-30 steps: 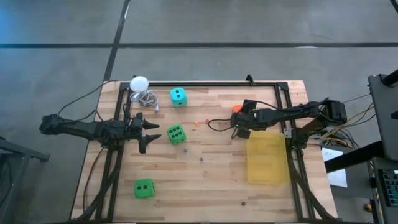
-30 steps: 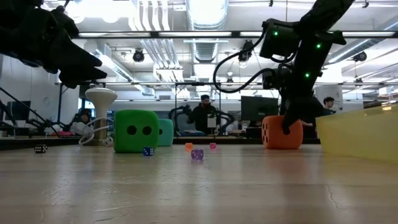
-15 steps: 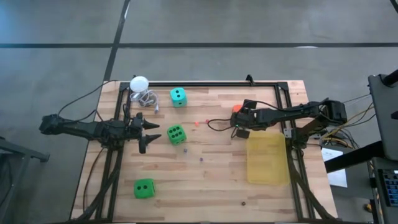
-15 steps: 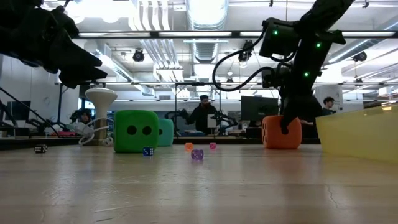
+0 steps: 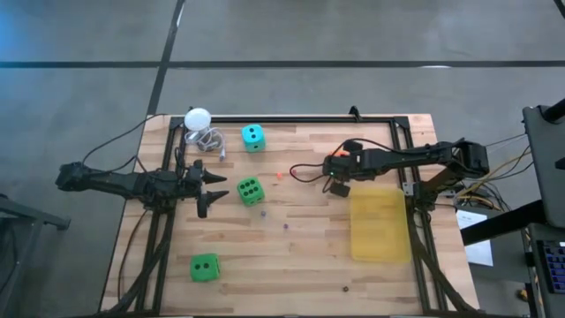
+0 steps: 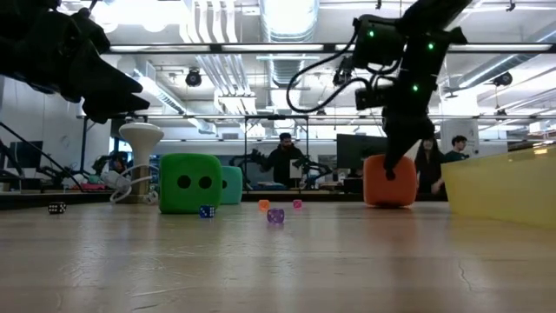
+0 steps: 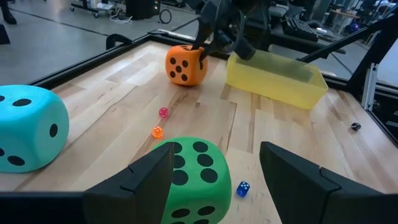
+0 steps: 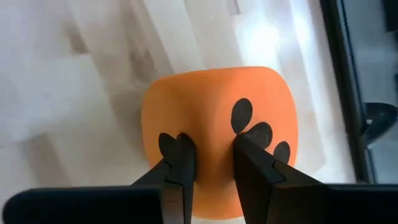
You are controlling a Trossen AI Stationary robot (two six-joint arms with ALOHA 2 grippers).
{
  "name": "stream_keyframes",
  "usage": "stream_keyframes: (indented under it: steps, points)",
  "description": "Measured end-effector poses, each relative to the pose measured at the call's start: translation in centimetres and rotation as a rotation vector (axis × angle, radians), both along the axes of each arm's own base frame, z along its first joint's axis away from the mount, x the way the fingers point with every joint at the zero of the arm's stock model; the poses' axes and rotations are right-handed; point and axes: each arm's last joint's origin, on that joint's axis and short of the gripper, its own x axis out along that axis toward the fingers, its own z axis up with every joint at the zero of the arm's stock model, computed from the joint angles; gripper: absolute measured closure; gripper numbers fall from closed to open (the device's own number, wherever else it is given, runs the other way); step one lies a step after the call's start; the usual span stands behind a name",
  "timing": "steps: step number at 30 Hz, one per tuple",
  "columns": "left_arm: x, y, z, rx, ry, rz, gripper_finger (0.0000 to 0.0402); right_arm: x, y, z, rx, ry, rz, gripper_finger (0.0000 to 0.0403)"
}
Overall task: Pick & Place Dice
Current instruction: Put the large orange dice into the yellow bin
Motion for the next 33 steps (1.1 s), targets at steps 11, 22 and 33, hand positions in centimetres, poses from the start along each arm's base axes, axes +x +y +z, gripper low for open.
stream_keyframes:
  steps: [11,22,33]
  points:
    - [0.0,0.0,0.0,0.0,0.001,0.0,0.0159,1.3,0.6,3.5,0.093,-0.054,0.009,0.0341]
    - [0.0,0.0,0.0,0.001,0.005,0.0,0.0159,1.4,3.3,8.8,0.153,-0.107,0.043,0.0341]
    - [0.0,0.0,0.0,0.001,0.005,-0.001,0.0159,-2.4,6.5,13.2,0.251,-0.207,0.004,0.0349]
